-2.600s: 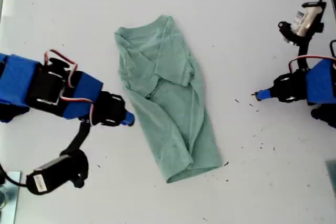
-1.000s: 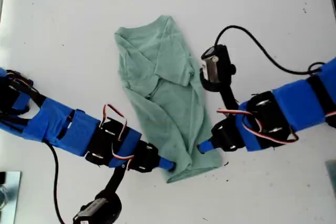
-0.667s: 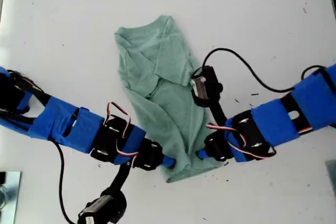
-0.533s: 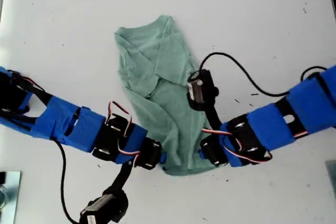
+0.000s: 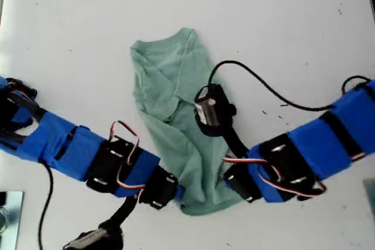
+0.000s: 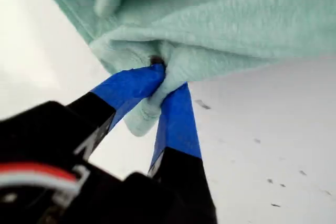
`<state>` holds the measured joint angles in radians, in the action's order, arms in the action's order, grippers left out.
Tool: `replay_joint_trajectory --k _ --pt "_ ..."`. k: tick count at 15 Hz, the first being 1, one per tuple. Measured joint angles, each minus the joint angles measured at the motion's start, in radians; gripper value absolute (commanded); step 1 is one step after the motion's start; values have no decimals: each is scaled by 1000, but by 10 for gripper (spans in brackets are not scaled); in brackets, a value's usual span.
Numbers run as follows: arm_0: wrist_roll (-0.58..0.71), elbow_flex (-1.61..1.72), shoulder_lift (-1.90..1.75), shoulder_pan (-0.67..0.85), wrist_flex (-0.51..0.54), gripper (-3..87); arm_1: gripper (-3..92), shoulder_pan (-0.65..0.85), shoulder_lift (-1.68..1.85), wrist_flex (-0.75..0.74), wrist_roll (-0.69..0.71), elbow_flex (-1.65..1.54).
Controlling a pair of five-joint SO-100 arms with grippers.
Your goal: Fold t shirt
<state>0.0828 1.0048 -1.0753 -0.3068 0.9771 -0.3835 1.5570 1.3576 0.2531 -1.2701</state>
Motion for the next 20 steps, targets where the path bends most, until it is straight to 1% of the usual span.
replay_joint_trajectory --k 3,5,7,9,11,12,13,14,15,16,18,20 --pt "31 0 -89 -57 -61 -2 27 -37 110 0 32 5" --pt "29 12 -117 -57 -67 -2 27 -9 123 0 51 -5" --pt "14 58 -179 -43 -28 -2 27 95 146 -3 109 -40" --pt "8 161 -299 58 58 -2 27 256 147 -32 247 -40" --pt "8 371 -476 202 49 -2 26 430 132 -75 373 -38" --pt "8 523 -575 275 -11 -2 26 494 83 -106 416 -25" --pt "8 670 -670 325 -78 -2 89 532 43 -141 445 -25" --pt "8 801 -759 356 -124 138 280 552 18 -176 465 -25" --pt "12 927 -865 364 -196 282 471 561 8 -193 485 -25" --pt "17 1048 -983 382 -241 294 441 580 6 -196 512 -25" --pt "14 1259 -1227 474 -238 285 349 643 9 -193 558 -25" --pt "14 1509 -1546 577 -213 272 295 730 71 -181 561 -61"
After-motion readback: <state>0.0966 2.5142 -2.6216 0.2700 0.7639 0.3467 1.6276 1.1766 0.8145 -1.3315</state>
